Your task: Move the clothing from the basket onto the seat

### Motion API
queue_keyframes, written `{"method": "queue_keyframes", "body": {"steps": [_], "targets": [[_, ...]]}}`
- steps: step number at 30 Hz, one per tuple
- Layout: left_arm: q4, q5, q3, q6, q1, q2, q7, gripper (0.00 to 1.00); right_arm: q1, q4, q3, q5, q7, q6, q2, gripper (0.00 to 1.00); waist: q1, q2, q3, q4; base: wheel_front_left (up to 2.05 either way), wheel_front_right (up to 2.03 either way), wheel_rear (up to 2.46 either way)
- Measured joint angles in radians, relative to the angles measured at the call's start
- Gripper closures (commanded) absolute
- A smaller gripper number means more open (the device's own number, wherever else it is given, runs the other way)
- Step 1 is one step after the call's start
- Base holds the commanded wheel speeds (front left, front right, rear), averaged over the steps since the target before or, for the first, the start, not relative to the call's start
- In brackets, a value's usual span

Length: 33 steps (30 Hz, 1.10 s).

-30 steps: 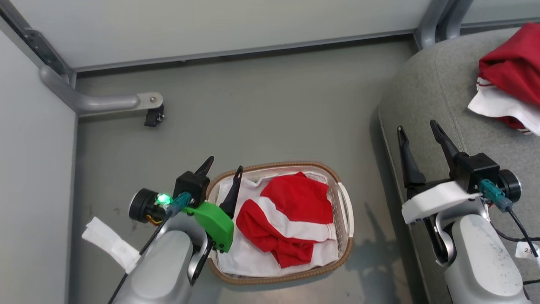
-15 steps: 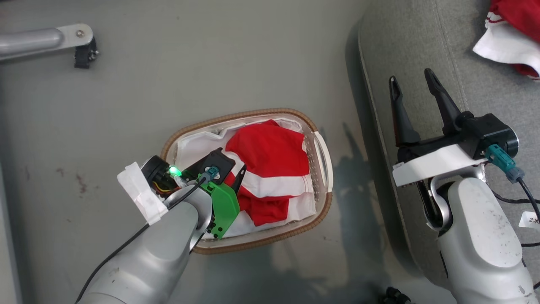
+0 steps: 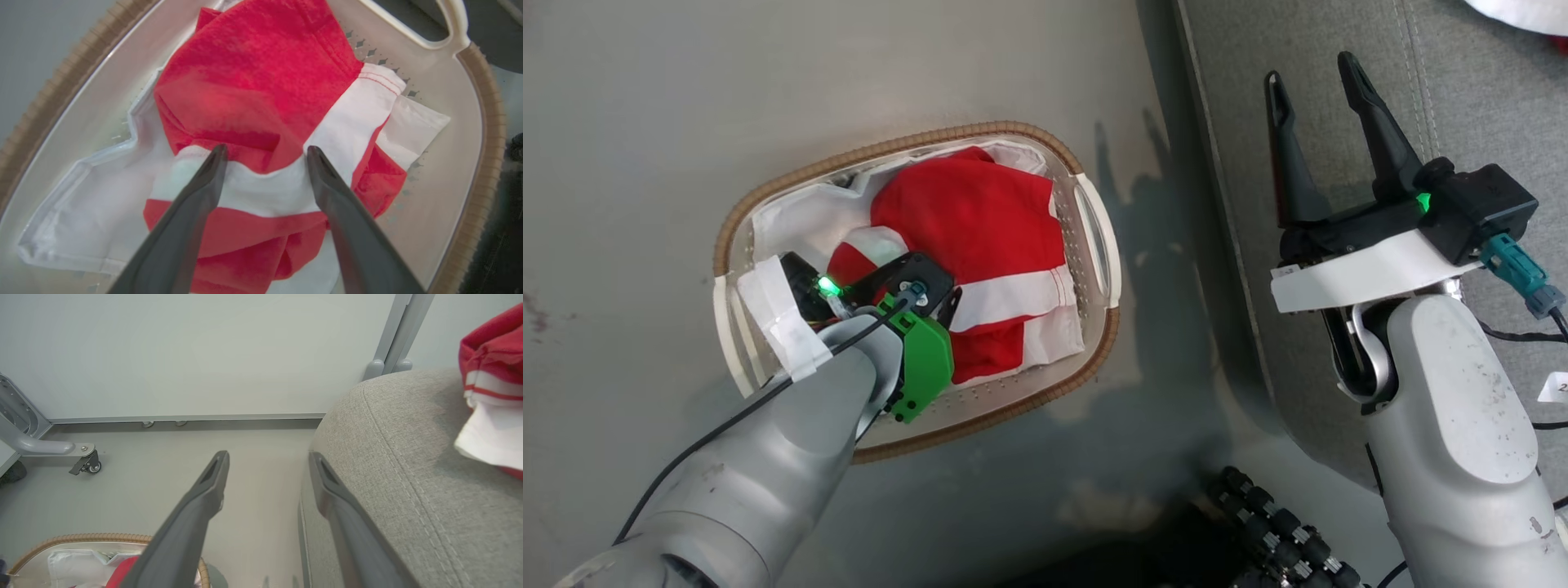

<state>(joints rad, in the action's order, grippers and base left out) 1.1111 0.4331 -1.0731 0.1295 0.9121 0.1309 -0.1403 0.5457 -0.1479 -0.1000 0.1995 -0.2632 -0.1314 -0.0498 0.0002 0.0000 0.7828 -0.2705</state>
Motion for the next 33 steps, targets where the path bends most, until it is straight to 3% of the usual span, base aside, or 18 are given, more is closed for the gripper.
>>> {"method": "queue_keyframes", "body": {"steps": [6,7,8,10,17,26,33], "targets": [[0.034,0.054,-0.046,0.000,0.030,0.007,0.022,0.00,0.004,0.002,-0.007,0.004,0.000,0.000,0.000,0.00,0.0000,0.0000,0.073,-0.035,0.00,0.00,0.00],[0.038,0.062,-0.050,0.000,0.033,0.007,0.028,0.26,0.004,0.002,-0.009,0.004,0.000,0.000,0.000,0.00,0.0000,0.0000,0.080,-0.038,0.00,0.00,0.00],[0.042,0.069,-0.058,0.000,0.035,0.007,0.032,0.58,0.004,0.002,-0.009,0.004,0.000,0.000,0.000,0.00,0.0000,0.0000,0.088,-0.043,0.00,0.00,0.00],[0.045,0.083,-0.067,0.000,0.041,0.007,0.031,0.98,0.004,0.000,-0.009,0.004,0.000,0.000,0.000,0.00,0.0000,0.0000,0.098,-0.048,0.00,0.00,0.00],[0.041,0.119,-0.124,0.000,0.042,0.002,-0.028,1.00,0.004,-0.019,-0.001,-0.009,0.000,0.000,0.001,0.00,0.0000,0.0000,0.080,-0.041,0.00,0.00,0.00],[0.009,0.153,-0.155,0.000,0.013,-0.012,-0.108,1.00,-0.026,-0.071,0.023,-0.054,0.000,0.000,0.001,0.00,-0.0001,0.0000,-0.021,-0.002,0.00,0.00,0.00],[-0.160,0.119,-0.127,0.000,0.002,0.026,-0.121,1.00,-0.092,-0.114,0.051,-0.098,0.000,0.000,0.001,0.00,-0.0001,-0.0001,-0.145,0.032,0.00,0.00,0.00]]}}
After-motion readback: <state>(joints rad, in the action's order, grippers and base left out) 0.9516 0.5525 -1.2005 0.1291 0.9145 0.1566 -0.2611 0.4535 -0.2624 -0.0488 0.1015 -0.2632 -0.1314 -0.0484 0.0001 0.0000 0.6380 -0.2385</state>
